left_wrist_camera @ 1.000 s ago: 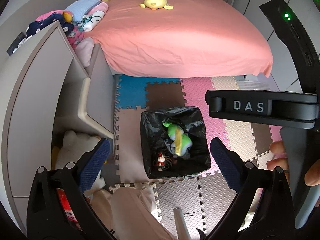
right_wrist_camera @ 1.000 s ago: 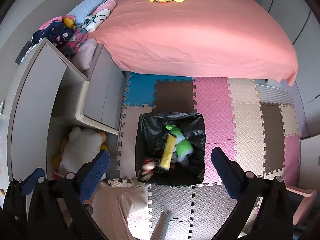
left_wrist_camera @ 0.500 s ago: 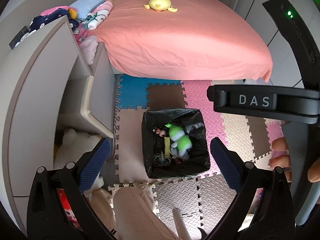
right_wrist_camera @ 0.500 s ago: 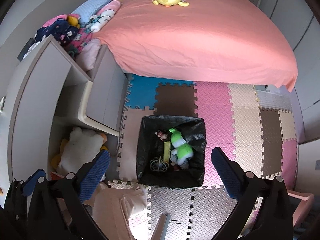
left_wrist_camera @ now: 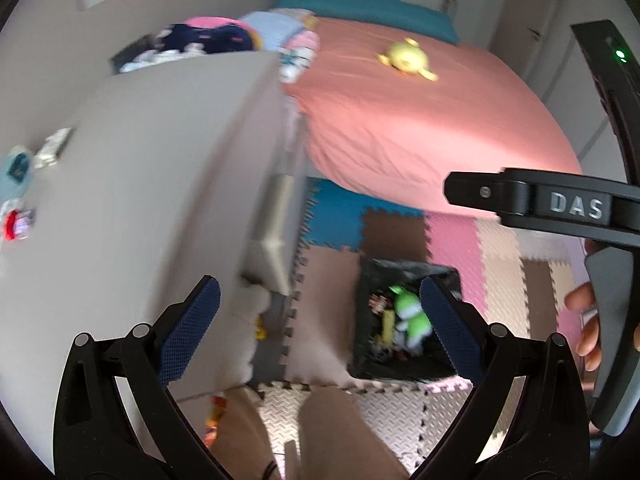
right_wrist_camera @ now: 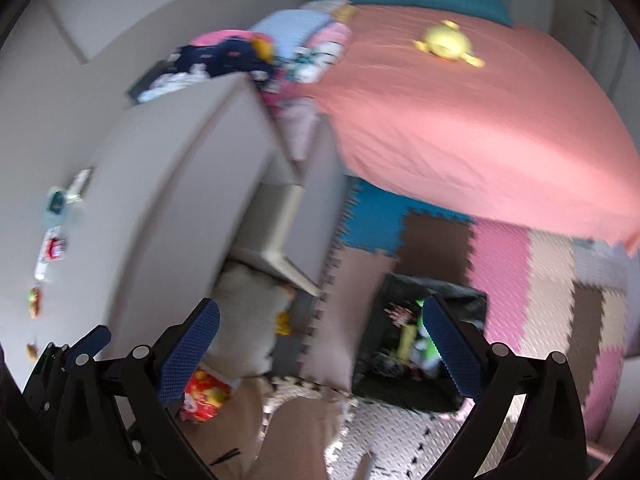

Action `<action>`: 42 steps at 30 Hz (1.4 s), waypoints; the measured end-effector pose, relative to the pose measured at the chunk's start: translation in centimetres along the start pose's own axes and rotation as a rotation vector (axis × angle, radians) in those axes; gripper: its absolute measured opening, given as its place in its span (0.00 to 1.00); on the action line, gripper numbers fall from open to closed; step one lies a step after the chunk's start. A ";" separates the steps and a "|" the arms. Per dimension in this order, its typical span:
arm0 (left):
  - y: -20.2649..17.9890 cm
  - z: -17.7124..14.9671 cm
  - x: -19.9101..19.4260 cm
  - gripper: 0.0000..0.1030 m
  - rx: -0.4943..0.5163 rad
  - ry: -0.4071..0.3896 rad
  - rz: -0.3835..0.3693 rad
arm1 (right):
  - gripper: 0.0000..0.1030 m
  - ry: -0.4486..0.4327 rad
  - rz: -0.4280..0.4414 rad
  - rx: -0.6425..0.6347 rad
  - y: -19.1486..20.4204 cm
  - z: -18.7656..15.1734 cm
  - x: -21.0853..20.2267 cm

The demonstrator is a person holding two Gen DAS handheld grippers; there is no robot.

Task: Collect trash
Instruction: 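Move both open tools back over the desk toward the remaining toys, then grasp the green seahorse teether with the left tool while the right tool grasps the red heart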

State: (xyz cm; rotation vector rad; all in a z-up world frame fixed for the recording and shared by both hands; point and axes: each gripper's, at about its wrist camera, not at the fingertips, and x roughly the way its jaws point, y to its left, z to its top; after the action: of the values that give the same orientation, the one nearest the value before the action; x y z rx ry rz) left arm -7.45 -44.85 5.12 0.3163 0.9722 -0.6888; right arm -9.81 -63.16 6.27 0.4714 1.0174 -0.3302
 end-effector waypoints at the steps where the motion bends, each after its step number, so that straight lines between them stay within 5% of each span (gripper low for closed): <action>1: 1.4 0.3 -0.4 0.94 -0.017 -0.009 0.012 | 0.98 -0.003 0.007 -0.016 1.2 0.4 0.1; 20: 25.9 -3.1 -7.3 0.94 -0.379 -0.080 0.238 | 0.98 0.048 0.165 -0.393 27.4 3.0 4.4; 30: 36.7 -6.1 -9.2 0.94 -0.551 -0.077 0.327 | 0.98 0.095 0.228 -0.503 37.7 3.0 7.1; 42: 46.9 -7.9 -8.4 0.94 -0.657 -0.037 0.420 | 0.84 0.176 0.258 -0.644 49.0 2.3 12.4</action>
State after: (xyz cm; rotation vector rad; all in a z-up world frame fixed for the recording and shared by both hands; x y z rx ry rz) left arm 15.36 -2.22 5.38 -0.0765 1.0017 0.0249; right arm 21.19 -23.15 7.39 0.0416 1.1516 0.2752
